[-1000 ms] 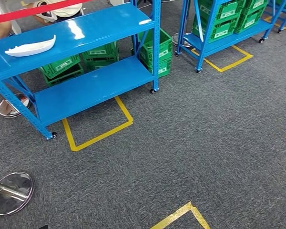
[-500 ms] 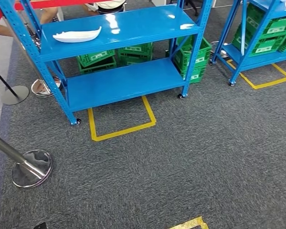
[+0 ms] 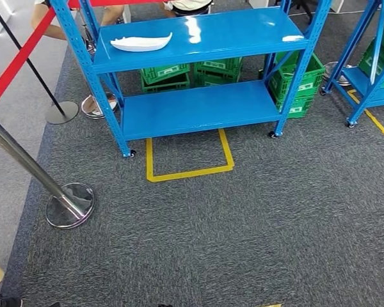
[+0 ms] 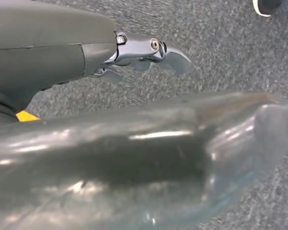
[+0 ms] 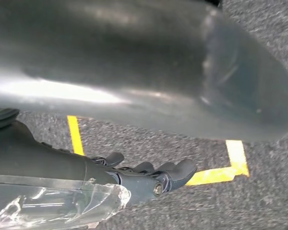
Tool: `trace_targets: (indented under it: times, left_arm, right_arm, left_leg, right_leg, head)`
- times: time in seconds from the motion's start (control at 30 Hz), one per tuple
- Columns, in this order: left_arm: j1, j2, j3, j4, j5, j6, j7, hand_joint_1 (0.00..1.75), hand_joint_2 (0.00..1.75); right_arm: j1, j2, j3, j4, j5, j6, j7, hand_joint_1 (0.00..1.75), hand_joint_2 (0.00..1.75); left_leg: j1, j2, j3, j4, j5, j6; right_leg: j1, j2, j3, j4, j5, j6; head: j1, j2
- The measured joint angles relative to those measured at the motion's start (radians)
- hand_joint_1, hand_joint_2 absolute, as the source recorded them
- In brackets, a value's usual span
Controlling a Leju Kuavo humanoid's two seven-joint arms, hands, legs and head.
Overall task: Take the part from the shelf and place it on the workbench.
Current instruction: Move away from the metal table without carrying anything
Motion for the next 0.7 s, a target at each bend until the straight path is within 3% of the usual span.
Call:
trace_targets:
  times: [0.03, 0.1, 0.23, 0.3, 0.37, 0.43, 0.47, 0.5, 0.53, 0.6, 0.63, 0.7]
  left_arm:
    - [0.000, 0.000, 0.000, 0.000, 0.002, -0.002, -0.003, 0.00, 0.00]
    - [-0.003, 0.000, 0.000, 0.000, 0.004, -0.005, -0.005, 0.00, 0.00]
    - [0.002, 0.002, 0.000, 0.000, 0.011, -0.008, -0.004, 0.00, 0.00]
    - [0.005, 0.004, 0.000, 0.000, 0.012, -0.011, -0.004, 0.00, 0.00]
    - [0.005, 0.005, 0.000, 0.000, 0.014, -0.013, -0.003, 0.00, 0.00]
    - [0.008, 0.007, 0.000, 0.000, 0.020, -0.014, -0.002, 0.00, 0.00]
    - [0.010, 0.008, 0.000, 0.000, 0.023, -0.014, -0.001, 0.00, 0.00]
    - [0.012, 0.008, 0.001, 0.000, 0.025, -0.014, -0.001, 0.00, 0.00]
    - [0.014, 0.009, 0.001, 0.000, 0.027, -0.014, -0.001, 0.00, 0.00]
    - [0.018, 0.009, 0.001, 0.000, 0.030, -0.013, -0.001, 0.00, 0.00]
    - [0.017, 0.009, 0.001, 0.000, 0.031, -0.013, -0.001, 0.00, 0.00]
    - [0.008, 0.008, 0.000, 0.000, 0.032, -0.013, -0.002, 0.00, 0.00]
  right_arm:
    - [-0.001, 0.005, -0.003, -0.004, -0.004, 0.001, -0.002, 0.00, 0.00]
    - [-0.006, 0.021, -0.010, -0.012, -0.012, -0.002, -0.006, 0.00, 0.00]
    - [-0.011, 0.041, -0.014, -0.033, -0.010, -0.005, -0.010, 0.00, 0.00]
    - [-0.012, 0.045, -0.015, -0.043, -0.009, 0.002, -0.013, 0.00, 0.00]
    - [-0.011, 0.047, -0.018, -0.054, -0.007, 0.013, -0.016, 0.00, 0.00]
    - [-0.006, 0.049, -0.025, -0.065, -0.003, 0.024, -0.018, 0.00, 0.00]
    - [-0.002, 0.051, -0.028, -0.072, -0.001, 0.029, -0.019, 0.00, 0.00]
    - [0.001, 0.052, -0.031, -0.079, 0.001, 0.033, -0.020, 0.00, 0.00]
    - [0.005, 0.054, -0.035, -0.085, 0.003, 0.037, -0.022, 0.00, 0.00]
    - [0.008, 0.057, -0.039, -0.094, 0.005, 0.044, -0.023, 0.00, 0.00]
    - [0.008, 0.058, -0.041, -0.098, 0.006, 0.047, -0.024, 0.00, 0.00]
    - [0.002, 0.061, -0.043, -0.108, 0.008, 0.052, -0.024, 0.00, 0.00]
  left_leg:
    - [-0.002, 0.007, 0.042, -0.073, 0.022, 0.005]
    - [-0.007, 0.018, 0.096, -0.169, 0.024, 0.017]
    - [-0.003, 0.007, 0.134, -0.199, -0.003, 0.043]
    - [-0.002, 0.003, 0.160, -0.200, -0.015, 0.055]
    - [-0.002, -0.001, 0.184, -0.200, -0.037, 0.061]
    - [-0.001, -0.010, 0.220, -0.200, -0.067, 0.060]
    - [0.001, -0.014, 0.243, -0.200, -0.086, 0.057]
    - [0.003, -0.019, 0.269, -0.201, -0.108, 0.054]
    - [0.004, -0.022, 0.295, -0.200, -0.131, 0.049]
    - [0.005, -0.025, 0.335, -0.205, -0.171, 0.036]
    - [0.005, -0.025, 0.353, -0.213, -0.181, 0.027]
    - [0.007, -0.025, 0.361, -0.192, -0.159, 0.010]
  right_leg:
    - [0.002, -0.004, 0.007, 0.000, -0.007, 0.004]
    - [0.006, -0.009, 0.023, -0.006, -0.024, 0.015]
    - [0.004, -0.005, 0.051, 0.013, -0.024, 0.043]
    - [0.001, 0.010, -0.002, 0.104, -0.043, 0.048]
    - [0.001, 0.020, -0.101, 0.236, -0.076, 0.053]
    - [0.000, 0.021, -0.180, 0.284, -0.102, 0.057]
    - [-0.001, 0.021, -0.198, 0.259, -0.096, 0.057]
    - [-0.002, 0.021, -0.209, 0.213, -0.067, 0.058]
    - [-0.003, 0.020, -0.215, 0.156, 0.001, 0.057]
    - [-0.001, 0.016, -0.214, 0.095, 0.105, 0.048]
    - [0.002, 0.016, -0.209, 0.089, 0.127, 0.038]
    - [0.005, 0.019, -0.179, 0.087, 0.098, 0.018]
  head:
    - [0.000, 0.000]
    - [0.000, 0.000]
    - [0.003, 0.000]
    - [0.010, 0.000]
    - [0.017, 0.000]
    - [0.020, 0.000]
    - [0.021, 0.000]
    - [0.023, 0.000]
    - [0.027, 0.000]
    - [0.032, 0.000]
    - [0.034, 0.000]
    - [0.030, 0.000]
